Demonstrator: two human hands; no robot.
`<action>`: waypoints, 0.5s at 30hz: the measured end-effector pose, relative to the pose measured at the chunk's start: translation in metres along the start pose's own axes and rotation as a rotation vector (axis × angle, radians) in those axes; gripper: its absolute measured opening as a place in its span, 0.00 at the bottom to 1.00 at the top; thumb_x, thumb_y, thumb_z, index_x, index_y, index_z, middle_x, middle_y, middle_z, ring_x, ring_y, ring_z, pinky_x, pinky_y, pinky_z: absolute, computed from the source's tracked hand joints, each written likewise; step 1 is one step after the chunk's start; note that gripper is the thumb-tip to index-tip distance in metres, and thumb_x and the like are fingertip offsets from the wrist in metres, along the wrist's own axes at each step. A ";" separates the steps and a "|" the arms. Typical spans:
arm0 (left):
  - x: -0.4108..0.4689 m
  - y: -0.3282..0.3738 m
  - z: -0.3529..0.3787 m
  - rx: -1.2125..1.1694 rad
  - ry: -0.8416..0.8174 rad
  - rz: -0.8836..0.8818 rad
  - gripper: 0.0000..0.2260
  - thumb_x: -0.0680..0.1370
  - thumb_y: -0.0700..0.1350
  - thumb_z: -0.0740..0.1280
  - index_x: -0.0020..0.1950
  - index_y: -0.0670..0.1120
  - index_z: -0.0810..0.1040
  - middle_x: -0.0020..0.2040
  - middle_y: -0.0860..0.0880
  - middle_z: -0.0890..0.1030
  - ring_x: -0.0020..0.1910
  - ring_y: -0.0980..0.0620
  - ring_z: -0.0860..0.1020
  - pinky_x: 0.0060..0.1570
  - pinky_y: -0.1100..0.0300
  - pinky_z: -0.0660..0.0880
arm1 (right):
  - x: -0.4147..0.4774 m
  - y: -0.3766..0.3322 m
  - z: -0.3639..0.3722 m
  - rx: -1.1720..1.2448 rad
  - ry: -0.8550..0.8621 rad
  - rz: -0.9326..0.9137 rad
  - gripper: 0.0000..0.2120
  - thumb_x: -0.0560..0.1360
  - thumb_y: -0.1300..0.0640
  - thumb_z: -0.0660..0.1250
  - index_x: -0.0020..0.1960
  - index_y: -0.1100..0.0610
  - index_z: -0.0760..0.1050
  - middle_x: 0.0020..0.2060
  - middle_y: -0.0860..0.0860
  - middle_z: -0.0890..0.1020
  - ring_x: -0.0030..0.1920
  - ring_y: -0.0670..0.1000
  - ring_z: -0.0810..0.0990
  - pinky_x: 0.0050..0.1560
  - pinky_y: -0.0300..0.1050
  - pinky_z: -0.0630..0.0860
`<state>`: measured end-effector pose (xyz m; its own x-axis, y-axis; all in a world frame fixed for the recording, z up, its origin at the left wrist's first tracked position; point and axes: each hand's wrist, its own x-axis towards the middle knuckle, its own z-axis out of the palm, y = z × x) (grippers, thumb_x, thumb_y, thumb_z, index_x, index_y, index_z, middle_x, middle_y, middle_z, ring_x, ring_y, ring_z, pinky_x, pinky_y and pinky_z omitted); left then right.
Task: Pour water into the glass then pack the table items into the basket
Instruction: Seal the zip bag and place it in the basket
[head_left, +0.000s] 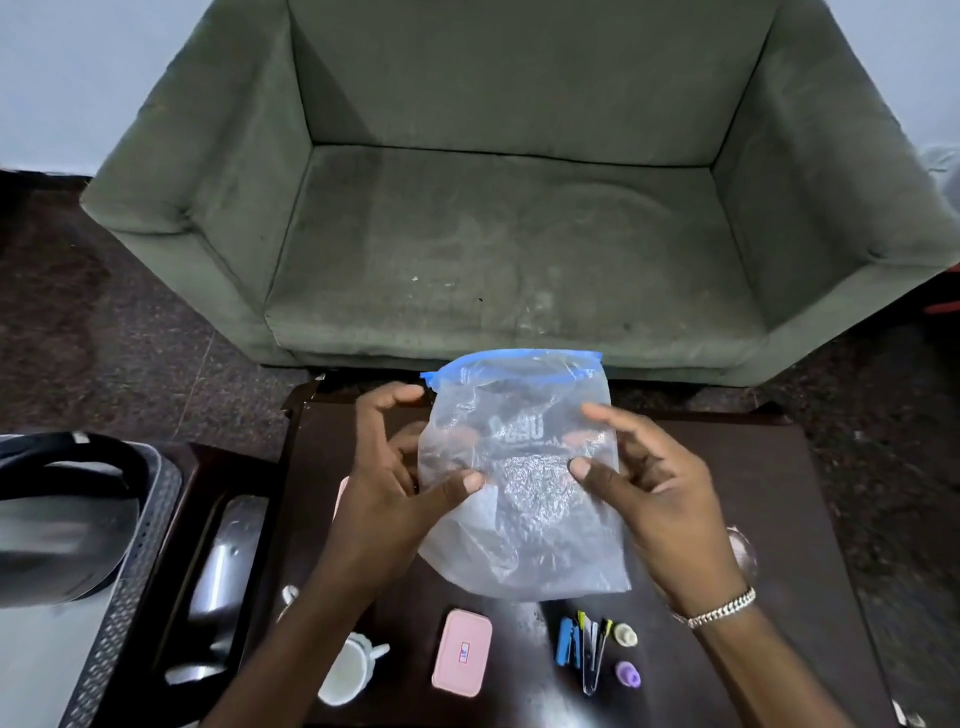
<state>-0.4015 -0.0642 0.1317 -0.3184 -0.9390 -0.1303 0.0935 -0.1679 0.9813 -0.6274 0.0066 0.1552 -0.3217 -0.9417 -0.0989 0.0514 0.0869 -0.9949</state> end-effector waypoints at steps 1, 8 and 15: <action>-0.001 0.001 -0.001 0.031 -0.027 0.018 0.31 0.69 0.41 0.80 0.67 0.56 0.70 0.60 0.43 0.84 0.55 0.43 0.85 0.51 0.50 0.84 | 0.001 0.001 -0.001 -0.015 0.002 0.005 0.21 0.71 0.68 0.75 0.61 0.52 0.82 0.53 0.52 0.86 0.51 0.49 0.81 0.55 0.48 0.79; 0.001 0.003 -0.008 0.101 -0.180 0.008 0.28 0.72 0.36 0.77 0.71 0.52 0.78 0.72 0.47 0.78 0.73 0.48 0.76 0.69 0.49 0.75 | 0.005 0.006 -0.011 -0.010 -0.139 0.031 0.25 0.70 0.70 0.76 0.64 0.54 0.82 0.60 0.51 0.83 0.65 0.48 0.79 0.59 0.36 0.75; -0.002 -0.003 -0.008 0.090 -0.131 -0.042 0.28 0.71 0.35 0.76 0.68 0.56 0.80 0.67 0.45 0.81 0.66 0.45 0.81 0.63 0.52 0.79 | 0.000 0.014 -0.015 0.022 -0.099 0.062 0.27 0.69 0.75 0.74 0.64 0.55 0.81 0.61 0.49 0.82 0.64 0.48 0.79 0.63 0.42 0.77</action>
<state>-0.3932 -0.0642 0.1275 -0.4407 -0.8837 -0.1577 -0.0057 -0.1729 0.9849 -0.6406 0.0123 0.1413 -0.2225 -0.9622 -0.1569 0.0893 0.1401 -0.9861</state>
